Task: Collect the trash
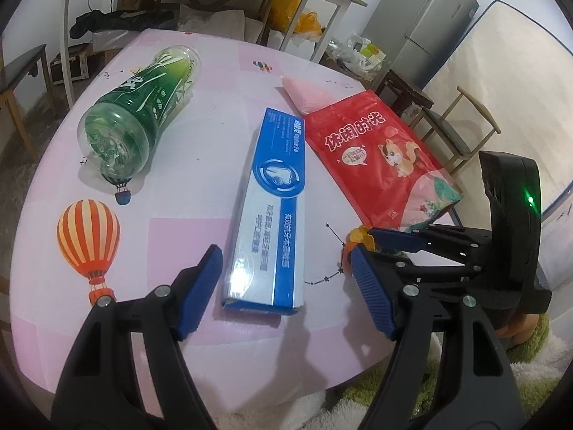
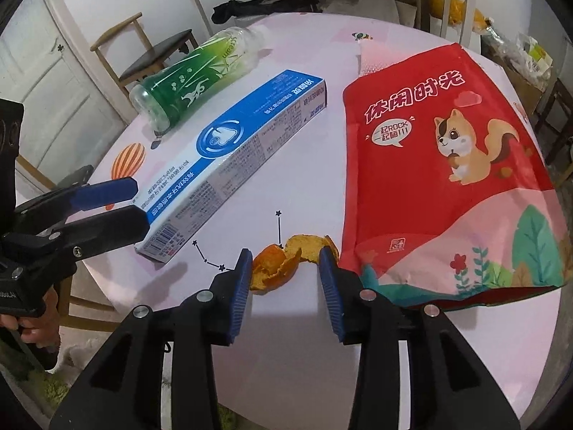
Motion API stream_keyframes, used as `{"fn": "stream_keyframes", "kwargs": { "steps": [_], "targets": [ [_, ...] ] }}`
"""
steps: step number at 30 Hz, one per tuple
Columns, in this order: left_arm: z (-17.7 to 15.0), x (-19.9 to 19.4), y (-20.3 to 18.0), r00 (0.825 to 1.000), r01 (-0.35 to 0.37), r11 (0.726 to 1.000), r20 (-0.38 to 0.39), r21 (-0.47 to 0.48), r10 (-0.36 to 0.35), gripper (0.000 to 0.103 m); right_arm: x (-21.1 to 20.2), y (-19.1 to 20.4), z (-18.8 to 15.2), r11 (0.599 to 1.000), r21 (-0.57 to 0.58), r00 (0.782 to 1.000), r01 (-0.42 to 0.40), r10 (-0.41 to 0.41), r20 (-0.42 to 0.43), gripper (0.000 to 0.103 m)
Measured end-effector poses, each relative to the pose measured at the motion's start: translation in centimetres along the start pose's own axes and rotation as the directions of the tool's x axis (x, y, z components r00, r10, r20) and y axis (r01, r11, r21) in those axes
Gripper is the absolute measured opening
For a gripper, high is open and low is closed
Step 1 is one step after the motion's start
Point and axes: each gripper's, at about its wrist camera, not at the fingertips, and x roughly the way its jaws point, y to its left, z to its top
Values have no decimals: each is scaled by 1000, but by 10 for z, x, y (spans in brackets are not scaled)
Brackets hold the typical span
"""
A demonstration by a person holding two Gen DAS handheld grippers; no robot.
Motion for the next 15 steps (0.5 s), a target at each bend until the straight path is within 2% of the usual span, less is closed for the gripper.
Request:
{"fn": "stream_keyframes", "kwargs": {
  "steps": [6, 11, 12, 13, 15],
  "targets": [
    [2, 3, 3, 1000, -13, 1000, -7, -4, 13, 70, -8, -3, 6, 1000, 18, 1000, -24, 24, 19, 38],
    [1, 2, 9, 1000, -25, 1000, -3, -12, 25, 70, -19, -18, 23, 977, 135, 986, -163, 157, 51, 38],
    [1, 1, 10, 1000, -26, 1000, -2, -15, 26, 70, -19, -20, 27, 970, 155, 982, -185, 179, 53, 42],
    [0, 0, 11, 1000, -28, 999, 0, -21, 28, 70, -17, -23, 33, 954, 198, 974, -224, 217, 57, 52],
    [-1, -2, 13, 1000, -30, 999, 2, -25, 30, 70, -12, -25, 43, 921, 264, 958, -287, 282, 60, 62]
  ]
}}
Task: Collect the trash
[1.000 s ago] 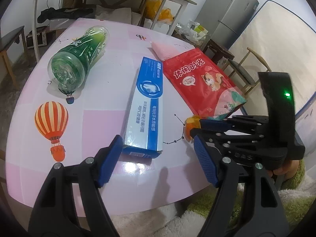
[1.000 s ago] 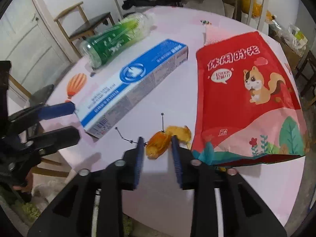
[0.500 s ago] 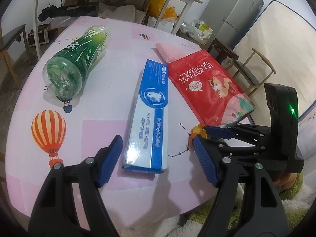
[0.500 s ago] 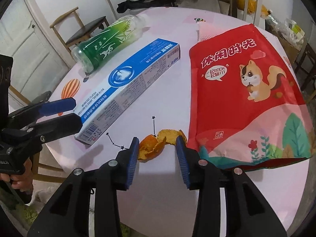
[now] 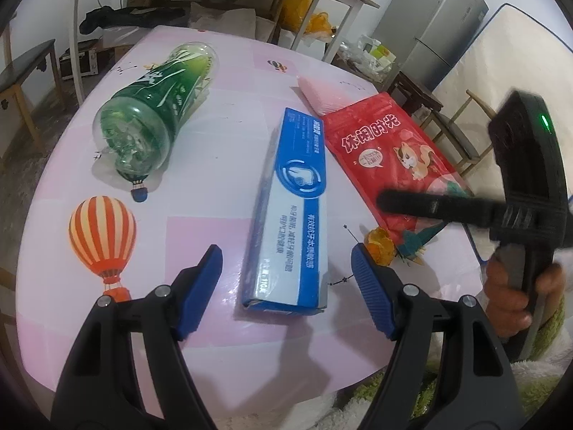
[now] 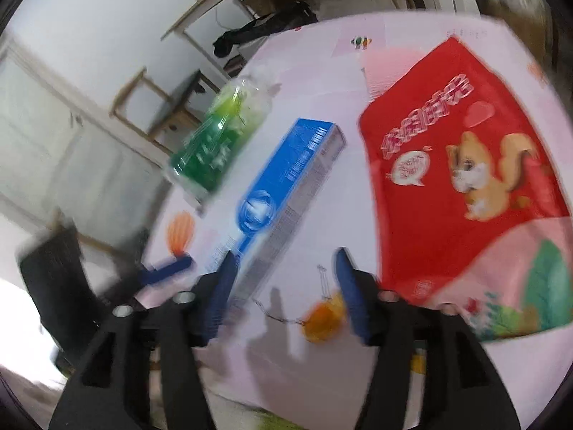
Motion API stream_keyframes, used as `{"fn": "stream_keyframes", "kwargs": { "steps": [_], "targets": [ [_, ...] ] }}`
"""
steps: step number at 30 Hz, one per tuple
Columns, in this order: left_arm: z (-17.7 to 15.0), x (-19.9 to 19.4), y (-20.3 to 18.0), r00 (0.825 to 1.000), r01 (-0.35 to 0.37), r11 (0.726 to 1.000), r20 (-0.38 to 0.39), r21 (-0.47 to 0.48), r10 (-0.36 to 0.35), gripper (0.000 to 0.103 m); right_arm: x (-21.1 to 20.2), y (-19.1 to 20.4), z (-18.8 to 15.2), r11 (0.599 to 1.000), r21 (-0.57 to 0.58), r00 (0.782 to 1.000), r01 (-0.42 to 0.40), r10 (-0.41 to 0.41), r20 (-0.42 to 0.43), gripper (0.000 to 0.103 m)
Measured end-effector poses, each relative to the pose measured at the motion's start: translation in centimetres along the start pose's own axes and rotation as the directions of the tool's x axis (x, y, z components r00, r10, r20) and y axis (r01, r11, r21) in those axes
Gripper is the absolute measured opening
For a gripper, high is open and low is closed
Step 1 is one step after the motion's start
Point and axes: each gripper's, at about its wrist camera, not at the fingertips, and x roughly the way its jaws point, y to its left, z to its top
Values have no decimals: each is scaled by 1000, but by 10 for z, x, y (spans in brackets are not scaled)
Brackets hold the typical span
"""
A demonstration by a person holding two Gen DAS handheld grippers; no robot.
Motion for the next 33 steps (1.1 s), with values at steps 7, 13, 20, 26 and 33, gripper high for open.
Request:
{"fn": "stream_keyframes", "kwargs": {
  "steps": [7, 13, 20, 26, 33],
  "targets": [
    [-9, -6, 3, 1000, 10, 1000, 5, -14, -9, 70, 41, 16, 26, 994, 105, 996, -4, 14, -90, 71],
    [-20, -7, 1, 999, 38, 999, -5, -21, -38, 70, 78, 28, 33, 989, 125, 984, 73, -51, -171, 71],
    [-28, -11, -3, 998, 61, 998, -3, -22, -61, 70, 98, 44, 38, 983, 89, 975, 160, -143, -168, 70],
    [-32, -21, 3, 998, 60, 998, 20, -32, -59, 70, 100, 54, 37, 972, 41, 964, 230, -222, -146, 62],
    [-35, -34, 6, 998, 46, 998, 51, -48, -43, 70, 89, 41, 35, 988, 90, 985, 129, -117, -130, 55]
  ]
}}
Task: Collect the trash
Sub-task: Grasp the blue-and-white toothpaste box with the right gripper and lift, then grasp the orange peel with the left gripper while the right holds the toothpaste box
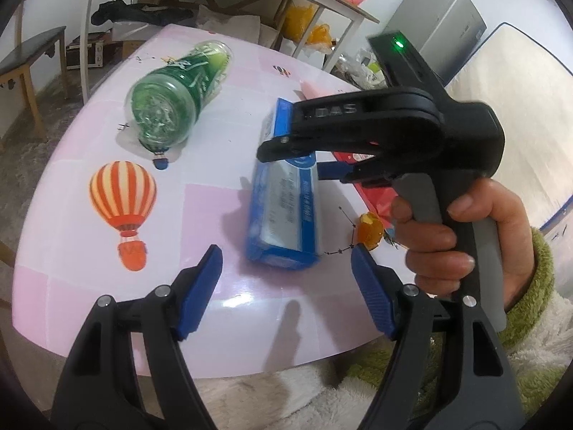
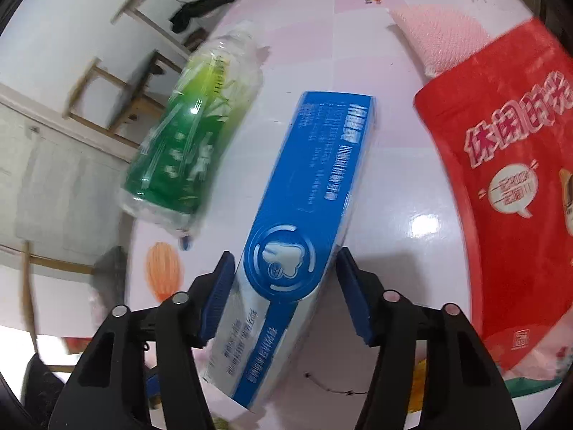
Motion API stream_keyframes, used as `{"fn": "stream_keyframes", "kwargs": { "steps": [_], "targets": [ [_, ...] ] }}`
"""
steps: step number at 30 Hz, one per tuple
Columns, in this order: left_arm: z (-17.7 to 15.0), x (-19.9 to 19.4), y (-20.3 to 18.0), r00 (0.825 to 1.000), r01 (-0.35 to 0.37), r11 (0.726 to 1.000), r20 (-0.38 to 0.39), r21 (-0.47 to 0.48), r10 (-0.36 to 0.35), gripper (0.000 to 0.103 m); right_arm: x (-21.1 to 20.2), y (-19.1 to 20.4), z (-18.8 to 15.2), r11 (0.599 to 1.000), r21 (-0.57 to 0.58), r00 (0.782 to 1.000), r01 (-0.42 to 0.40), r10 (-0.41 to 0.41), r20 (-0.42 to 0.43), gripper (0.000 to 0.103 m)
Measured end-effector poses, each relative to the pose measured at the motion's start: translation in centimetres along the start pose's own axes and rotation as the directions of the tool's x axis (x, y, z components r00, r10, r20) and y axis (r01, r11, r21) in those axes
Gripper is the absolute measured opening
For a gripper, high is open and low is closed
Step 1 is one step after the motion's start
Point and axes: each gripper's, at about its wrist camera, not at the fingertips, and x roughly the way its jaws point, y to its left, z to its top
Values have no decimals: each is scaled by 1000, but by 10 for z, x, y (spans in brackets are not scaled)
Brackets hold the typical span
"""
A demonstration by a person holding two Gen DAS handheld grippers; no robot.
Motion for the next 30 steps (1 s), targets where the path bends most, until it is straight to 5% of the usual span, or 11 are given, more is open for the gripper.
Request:
{"fn": "stream_keyframes", "kwargs": {
  "steps": [11, 20, 25, 30],
  "targets": [
    [4, -8, 4, 998, 45, 999, 40, 23, -46, 70, -74, -36, -2, 982, 22, 977, -187, 183, 110, 53],
    [24, 39, -49, 993, 116, 975, -20, 192, -114, 68, -176, -90, -32, 983, 47, 944, -178, 157, 291, 53],
    [22, 70, -76, 988, 147, 953, -92, 263, -127, 50, -198, -122, -52, 975, 124, 932, -183, 132, 337, 53],
    [12, 89, -93, 992, 79, 929, -123, 361, -36, 30, -203, -141, -59, 963, 178, 923, -204, 128, 363, 53]
  ]
}}
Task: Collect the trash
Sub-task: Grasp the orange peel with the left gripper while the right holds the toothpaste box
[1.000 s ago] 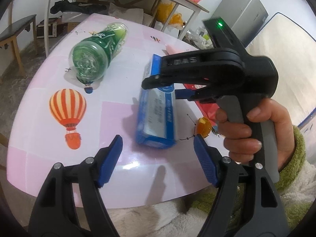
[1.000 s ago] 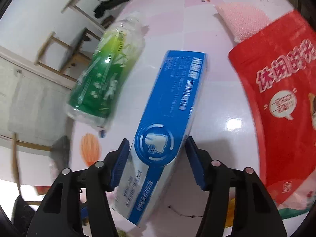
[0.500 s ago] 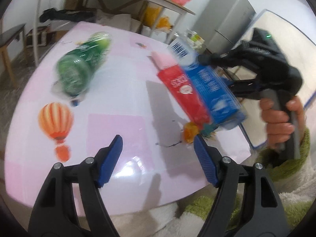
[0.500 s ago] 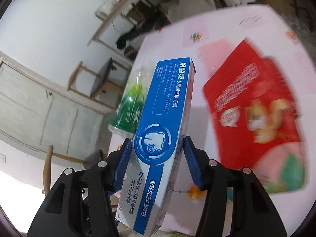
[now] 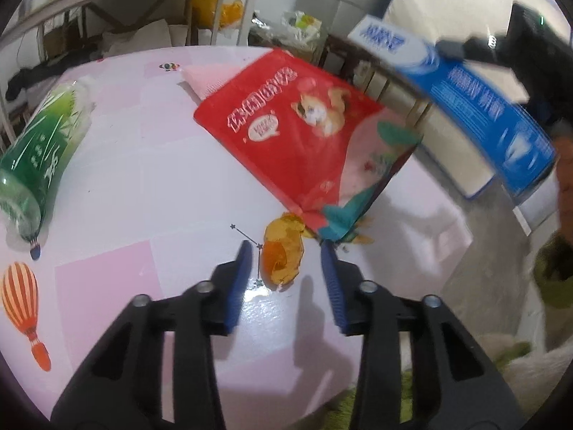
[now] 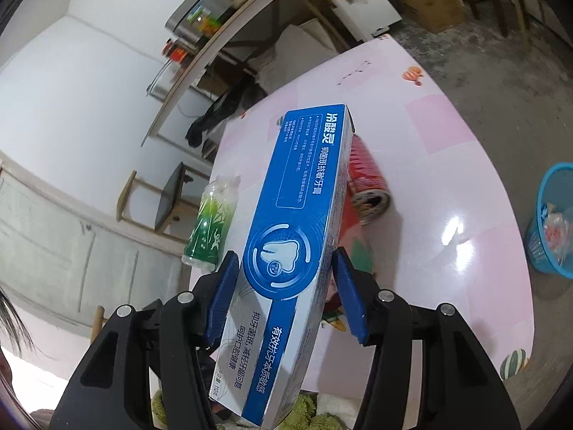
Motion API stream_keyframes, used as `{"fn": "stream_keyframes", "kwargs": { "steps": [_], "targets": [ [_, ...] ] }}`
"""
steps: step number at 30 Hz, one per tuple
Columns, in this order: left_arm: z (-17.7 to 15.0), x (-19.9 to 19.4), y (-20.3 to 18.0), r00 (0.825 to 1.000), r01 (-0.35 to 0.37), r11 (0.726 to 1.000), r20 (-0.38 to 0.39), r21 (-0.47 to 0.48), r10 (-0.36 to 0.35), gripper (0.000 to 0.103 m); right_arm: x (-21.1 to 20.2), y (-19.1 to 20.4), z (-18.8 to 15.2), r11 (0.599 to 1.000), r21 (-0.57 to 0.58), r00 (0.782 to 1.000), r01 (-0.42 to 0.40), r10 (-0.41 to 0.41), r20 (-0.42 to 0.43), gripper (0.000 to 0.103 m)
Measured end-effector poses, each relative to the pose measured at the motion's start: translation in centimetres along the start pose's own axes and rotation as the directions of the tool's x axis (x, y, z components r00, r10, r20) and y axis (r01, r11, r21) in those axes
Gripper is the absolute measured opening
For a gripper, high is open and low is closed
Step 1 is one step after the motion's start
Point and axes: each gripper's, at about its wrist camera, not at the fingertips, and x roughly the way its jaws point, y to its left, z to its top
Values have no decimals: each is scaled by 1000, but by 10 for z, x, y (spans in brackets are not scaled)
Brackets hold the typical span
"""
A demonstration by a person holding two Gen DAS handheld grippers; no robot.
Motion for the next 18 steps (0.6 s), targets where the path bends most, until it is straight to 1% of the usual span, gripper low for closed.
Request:
{"fn": "stream_keyframes", "kwargs": {
  "steps": [1, 2, 4, 5, 7, 11, 18],
  "targets": [
    [-1, 3, -3, 1000, -14, 1000, -10, 17, 15, 25, -1, -3, 1, 1000, 8, 1000, -3, 3, 5, 53],
    [-3, 6, -5, 999, -30, 999, -17, 27, 31, 25, -3, -7, 0, 1000, 10, 1000, -3, 3, 7, 53],
    [-5, 8, -8, 998, -68, 997, -13, 47, 69, 20, -7, -12, -2, 1000, 17, 1000, -4, 4, 14, 53],
    [-6, 8, -7, 997, -82, 995, -8, 53, 82, 15, -8, -13, -2, 1000, 19, 1000, -6, 6, 15, 53],
    [-8, 6, -5, 997, -76, 996, -3, 38, 76, 10, -9, -16, -2, 1000, 20, 1000, -10, 10, 19, 53],
    [-10, 3, 4, 999, -50, 999, 2, -15, 50, 7, -14, -20, -6, 1000, 23, 1000, -19, 18, 21, 53],
    [-10, -9, 6, 998, -50, 997, 23, -65, 52, 6, -17, -22, -6, 999, 27, 999, -27, 26, 27, 53]
  ]
}}
